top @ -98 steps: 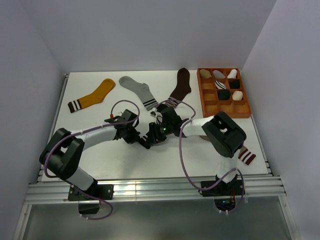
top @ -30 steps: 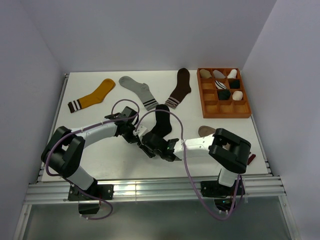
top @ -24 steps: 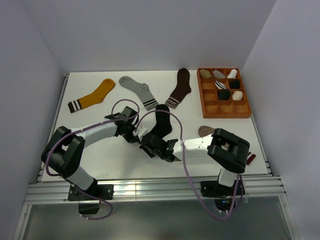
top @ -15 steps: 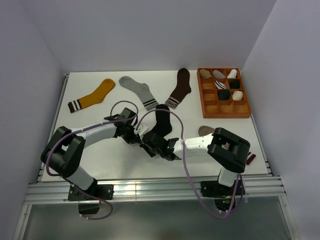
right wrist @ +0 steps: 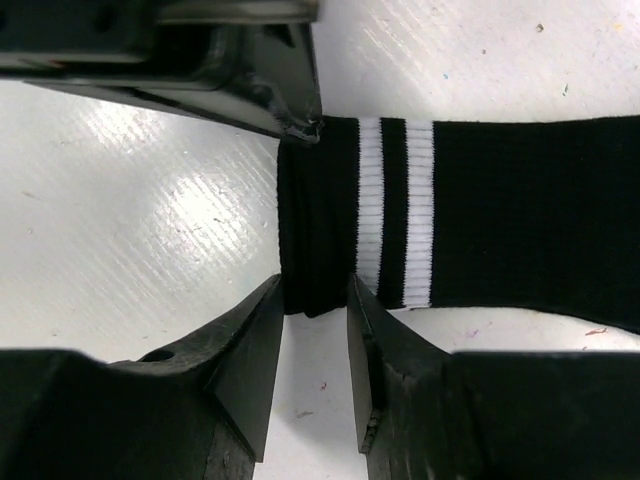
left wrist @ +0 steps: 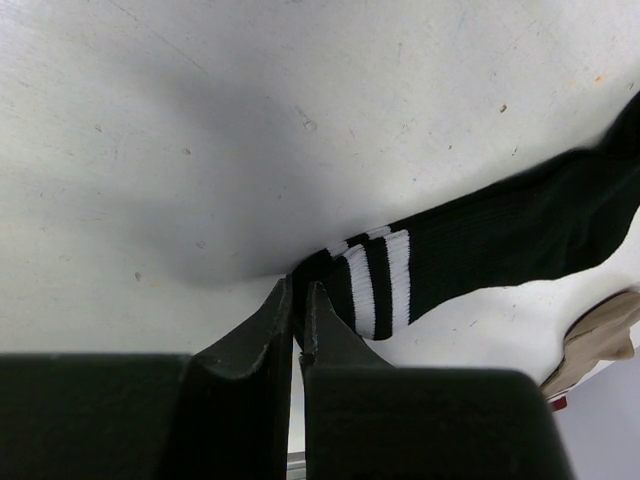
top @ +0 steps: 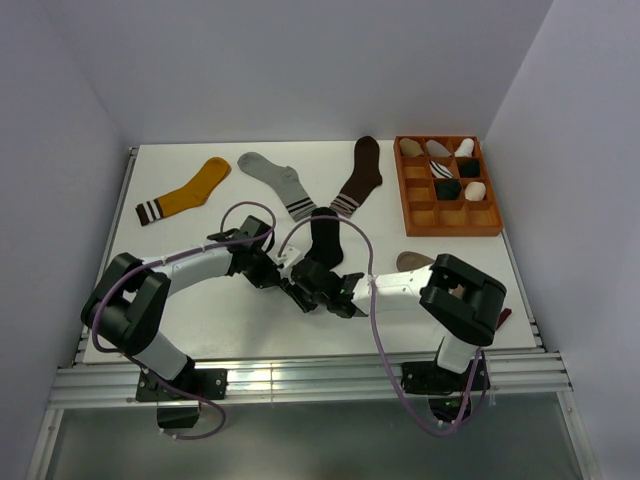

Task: Roll the socks
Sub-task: Roll the sock at the center of the board.

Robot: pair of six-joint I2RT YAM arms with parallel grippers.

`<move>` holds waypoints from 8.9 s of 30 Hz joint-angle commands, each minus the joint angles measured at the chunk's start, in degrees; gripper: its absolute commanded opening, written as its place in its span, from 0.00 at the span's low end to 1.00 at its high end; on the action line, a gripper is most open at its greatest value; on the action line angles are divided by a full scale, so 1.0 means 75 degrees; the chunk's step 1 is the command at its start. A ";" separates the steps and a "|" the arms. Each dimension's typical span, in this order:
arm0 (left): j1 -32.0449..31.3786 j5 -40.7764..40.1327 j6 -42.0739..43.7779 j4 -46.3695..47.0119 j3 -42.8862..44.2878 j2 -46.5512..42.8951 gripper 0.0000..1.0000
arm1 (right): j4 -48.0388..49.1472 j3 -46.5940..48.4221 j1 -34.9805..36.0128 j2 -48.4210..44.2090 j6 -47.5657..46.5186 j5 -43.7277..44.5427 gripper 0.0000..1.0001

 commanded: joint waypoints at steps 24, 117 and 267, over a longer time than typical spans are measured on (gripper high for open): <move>0.0072 0.0144 0.0129 -0.0245 0.0326 -0.0298 0.00 | -0.0567 0.0503 0.0932 0.0756 -0.0339 0.2130 0.00; -0.0584 -0.0197 0.0891 0.4103 -0.1959 -0.0462 0.22 | 0.2116 -0.0083 -0.4119 0.2583 0.4618 -0.8255 0.00; -0.1065 -0.1603 0.2063 0.1853 -0.0658 0.0441 0.21 | -0.0660 0.0279 -0.3299 0.0311 0.2544 -0.4295 0.18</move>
